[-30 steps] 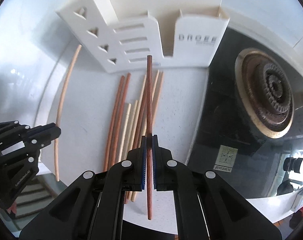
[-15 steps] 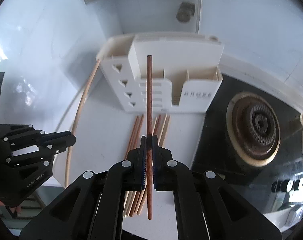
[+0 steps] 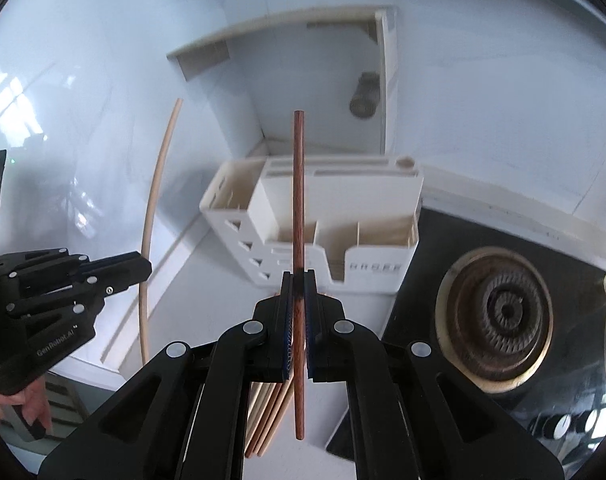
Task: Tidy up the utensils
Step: 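Lift both held chopsticks upright and carry them over the white holder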
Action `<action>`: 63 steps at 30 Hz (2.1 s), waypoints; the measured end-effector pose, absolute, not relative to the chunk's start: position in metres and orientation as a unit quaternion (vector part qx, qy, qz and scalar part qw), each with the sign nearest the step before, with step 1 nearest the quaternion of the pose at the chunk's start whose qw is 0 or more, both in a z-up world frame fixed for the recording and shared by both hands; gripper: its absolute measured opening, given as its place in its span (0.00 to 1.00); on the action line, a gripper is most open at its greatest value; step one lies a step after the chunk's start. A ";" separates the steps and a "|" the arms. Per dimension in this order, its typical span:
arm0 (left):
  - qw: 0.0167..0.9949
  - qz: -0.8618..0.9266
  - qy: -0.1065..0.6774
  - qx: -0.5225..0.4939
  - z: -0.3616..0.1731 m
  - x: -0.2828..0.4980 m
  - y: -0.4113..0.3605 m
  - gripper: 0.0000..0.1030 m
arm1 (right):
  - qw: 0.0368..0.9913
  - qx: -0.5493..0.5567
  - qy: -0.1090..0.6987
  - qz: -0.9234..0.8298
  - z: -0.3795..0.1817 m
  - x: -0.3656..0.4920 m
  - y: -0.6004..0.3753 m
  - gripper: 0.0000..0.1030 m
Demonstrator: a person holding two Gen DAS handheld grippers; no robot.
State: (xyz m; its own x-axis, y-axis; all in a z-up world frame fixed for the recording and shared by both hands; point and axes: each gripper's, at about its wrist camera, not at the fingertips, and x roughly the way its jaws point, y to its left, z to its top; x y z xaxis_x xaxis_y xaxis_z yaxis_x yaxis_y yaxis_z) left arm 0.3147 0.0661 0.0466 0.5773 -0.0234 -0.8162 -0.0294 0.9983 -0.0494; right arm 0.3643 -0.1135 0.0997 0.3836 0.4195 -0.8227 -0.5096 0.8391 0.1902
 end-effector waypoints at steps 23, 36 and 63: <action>0.940 0.044 0.337 -0.033 0.105 0.355 0.060 0.06 | 0.875 -0.010 0.384 0.295 0.154 0.411 -0.143 0.06; 0.952 0.050 0.298 -0.048 0.112 0.381 0.066 0.06 | 0.893 -0.006 0.336 0.298 0.164 0.437 -0.142 0.06; 0.954 0.070 0.270 -0.108 0.078 0.407 0.094 0.06 | 0.901 -0.017 0.291 0.322 0.135 0.457 -0.138 0.06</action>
State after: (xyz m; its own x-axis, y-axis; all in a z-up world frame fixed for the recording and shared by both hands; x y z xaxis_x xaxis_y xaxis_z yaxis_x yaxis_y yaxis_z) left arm 0.4071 0.0940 0.0778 0.8446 0.0753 -0.5302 -0.1915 0.9671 -0.1676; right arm 0.4571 -0.1380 0.1346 0.6226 0.5704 -0.5358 -0.5903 0.7918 0.1570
